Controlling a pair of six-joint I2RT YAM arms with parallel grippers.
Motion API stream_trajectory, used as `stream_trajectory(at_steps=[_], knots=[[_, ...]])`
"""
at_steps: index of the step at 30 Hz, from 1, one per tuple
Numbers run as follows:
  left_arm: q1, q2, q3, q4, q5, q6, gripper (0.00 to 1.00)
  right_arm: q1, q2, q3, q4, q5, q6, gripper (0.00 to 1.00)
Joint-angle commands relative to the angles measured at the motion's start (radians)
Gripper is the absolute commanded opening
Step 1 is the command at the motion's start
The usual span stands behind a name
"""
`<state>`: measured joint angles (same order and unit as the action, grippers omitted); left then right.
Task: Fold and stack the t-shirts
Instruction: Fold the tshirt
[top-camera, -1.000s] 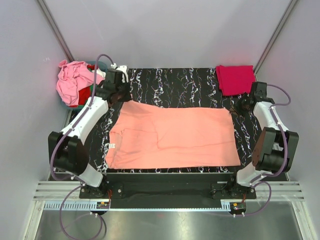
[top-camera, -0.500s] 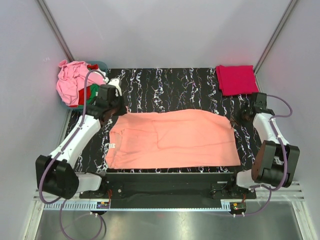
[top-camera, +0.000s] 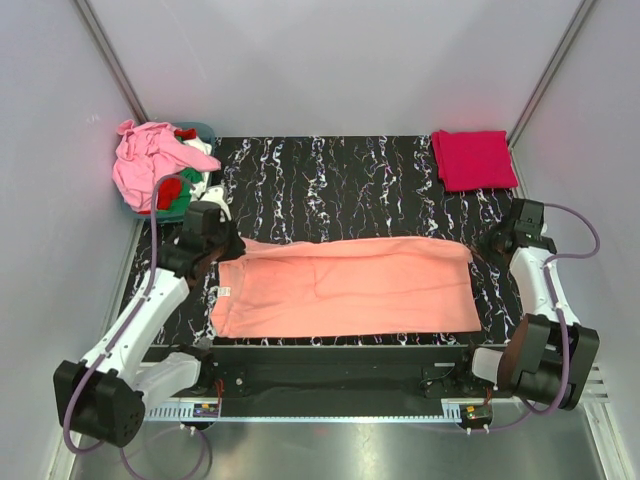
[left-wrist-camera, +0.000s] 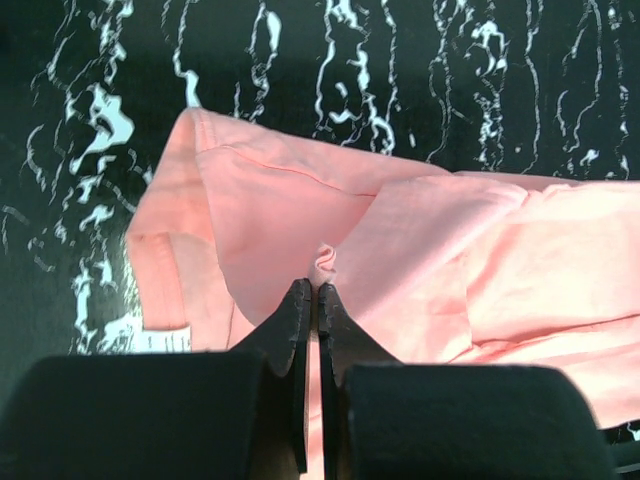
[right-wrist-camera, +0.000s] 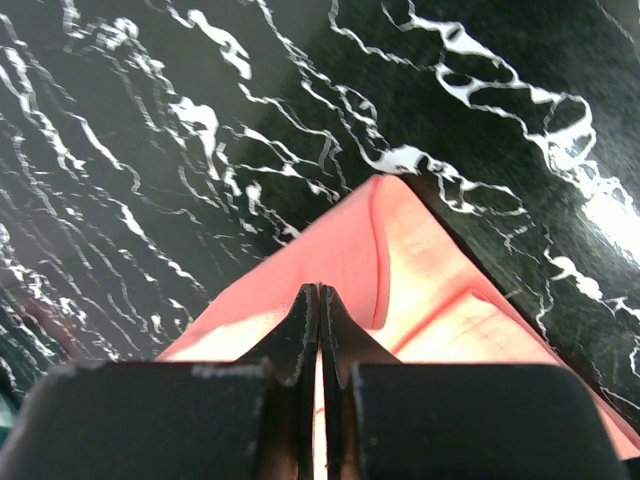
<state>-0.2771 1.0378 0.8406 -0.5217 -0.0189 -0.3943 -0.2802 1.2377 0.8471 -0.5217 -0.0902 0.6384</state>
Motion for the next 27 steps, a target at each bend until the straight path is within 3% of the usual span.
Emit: stream_trajectory(at_steps=[1, 19, 23, 24, 26, 27], knots=[[0.004, -0.047, -0.011, -0.021, -0.056, -0.035, 0.0, -0.007, -0.026, -0.023, -0.02, 0.027, 0.02, 0.0], [0.001, -0.182, -0.071, -0.164, -0.042, -0.146, 0.0, -0.028, -0.055, -0.091, -0.05, 0.124, 0.07, 0.0], [-0.008, -0.197, -0.074, -0.227, -0.042, -0.218, 0.14, -0.065, -0.07, -0.117, -0.083, 0.171, 0.118, 0.0], [-0.014, -0.208, -0.072, -0.265, -0.049, -0.235, 0.33, -0.085, -0.073, -0.131, -0.078, 0.153, 0.127, 0.05], [-0.023, -0.238, -0.052, -0.302, -0.07, -0.27, 0.47, -0.128, -0.079, -0.169, -0.057, 0.113, 0.145, 0.24], [-0.025, -0.251, -0.049, -0.329, -0.07, -0.279, 0.5, -0.169, -0.078, -0.18, -0.049, 0.084, 0.152, 0.43]])
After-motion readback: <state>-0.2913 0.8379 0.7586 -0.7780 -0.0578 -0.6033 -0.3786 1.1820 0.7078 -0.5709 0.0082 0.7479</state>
